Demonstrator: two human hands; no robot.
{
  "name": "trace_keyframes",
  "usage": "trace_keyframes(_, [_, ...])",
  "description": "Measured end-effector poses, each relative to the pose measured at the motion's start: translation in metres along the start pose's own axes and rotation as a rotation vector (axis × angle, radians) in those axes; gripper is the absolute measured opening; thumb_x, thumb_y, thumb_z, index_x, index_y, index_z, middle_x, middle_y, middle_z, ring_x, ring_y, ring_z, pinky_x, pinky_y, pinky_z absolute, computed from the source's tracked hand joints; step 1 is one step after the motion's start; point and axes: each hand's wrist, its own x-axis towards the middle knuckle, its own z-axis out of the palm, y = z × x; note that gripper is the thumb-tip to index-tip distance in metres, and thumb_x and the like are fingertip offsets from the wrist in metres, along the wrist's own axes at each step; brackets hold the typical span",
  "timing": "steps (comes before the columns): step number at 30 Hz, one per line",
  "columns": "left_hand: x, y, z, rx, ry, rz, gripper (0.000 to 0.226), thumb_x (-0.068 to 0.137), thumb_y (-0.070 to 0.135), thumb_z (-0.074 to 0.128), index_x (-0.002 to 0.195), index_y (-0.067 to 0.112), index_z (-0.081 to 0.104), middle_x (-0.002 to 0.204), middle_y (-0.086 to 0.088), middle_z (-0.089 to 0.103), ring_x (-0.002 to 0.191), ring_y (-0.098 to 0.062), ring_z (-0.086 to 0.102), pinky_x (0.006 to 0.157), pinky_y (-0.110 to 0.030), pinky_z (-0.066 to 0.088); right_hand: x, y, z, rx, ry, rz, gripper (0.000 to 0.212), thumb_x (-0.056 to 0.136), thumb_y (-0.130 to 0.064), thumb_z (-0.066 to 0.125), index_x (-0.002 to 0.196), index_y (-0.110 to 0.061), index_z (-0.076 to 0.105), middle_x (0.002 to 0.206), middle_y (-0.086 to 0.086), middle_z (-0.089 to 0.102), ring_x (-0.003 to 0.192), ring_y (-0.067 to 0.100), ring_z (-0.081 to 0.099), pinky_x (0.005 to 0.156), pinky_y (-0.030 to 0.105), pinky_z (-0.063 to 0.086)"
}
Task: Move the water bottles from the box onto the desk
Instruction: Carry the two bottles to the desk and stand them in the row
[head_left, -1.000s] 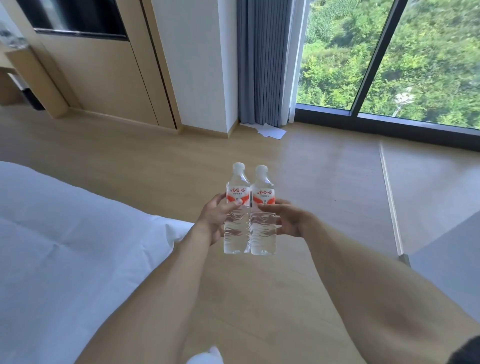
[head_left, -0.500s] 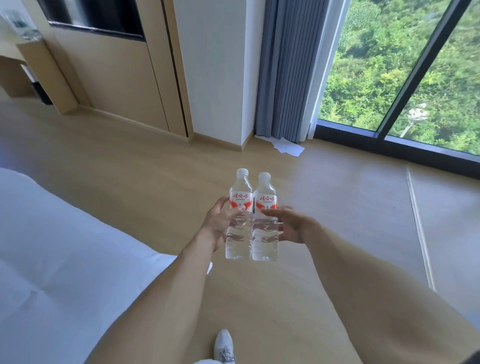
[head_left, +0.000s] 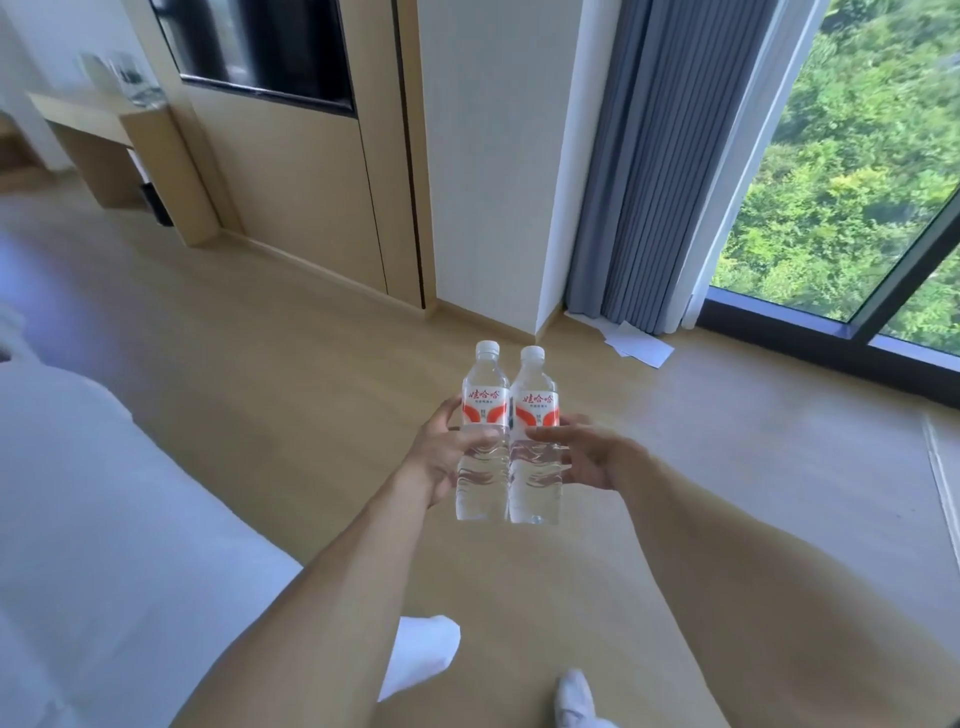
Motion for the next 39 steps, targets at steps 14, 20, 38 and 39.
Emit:
trace_keyframes(14, [0.187,0.039,-0.036,-0.127,0.298,-0.023,0.069,0.068,0.011,0.087,0.127,0.025,0.056,0.104,-0.012,0.076,0.089,-0.031,0.075,0.071,-0.048,0.059,0.217,-0.114,-0.029,-0.158,-0.191,0.118,0.041,0.08,-0.011,0.081,0.118,-0.006,0.067,0.117,0.017,0.072,0.111,0.033,0.068,0.087,0.053,0.057])
trace_keyframes(20, [0.251,0.068,-0.048,-0.166,0.393,-0.027,0.064,0.067,0.016,0.089,0.121,0.03,0.057,0.106,-0.012,0.076,0.088,-0.03,0.075,0.067,-0.044,0.058,0.288,-0.174,-0.031,-0.234,-0.303,0.122,0.035,0.082,-0.011,0.08,0.114,-0.01,0.068,0.117,0.015,0.072,0.112,0.032,0.067,0.088,0.052,0.057])
trace_keyframes(38, [0.345,0.138,-0.235,-0.245,0.621,0.043,0.069,0.064,0.016,0.091,0.12,0.038,0.057,0.097,-0.004,0.077,0.072,-0.019,0.073,0.064,-0.048,0.06,0.48,-0.262,0.134,-0.398,-0.477,0.149,0.034,0.085,-0.014,0.077,0.117,-0.013,0.067,0.113,0.012,0.072,0.105,0.028,0.069,0.083,0.047,0.057])
trace_keyframes(39, [0.35,0.146,-0.253,-0.244,0.622,0.044,0.071,0.063,0.016,0.091,0.121,0.038,0.056,0.099,-0.005,0.077,0.075,-0.021,0.073,0.066,-0.053,0.061,0.494,-0.268,0.149,-0.403,-0.481,0.152,0.033,0.084,-0.014,0.078,0.116,-0.014,0.067,0.111,0.01,0.072,0.103,0.028,0.069,0.082,0.047,0.057])
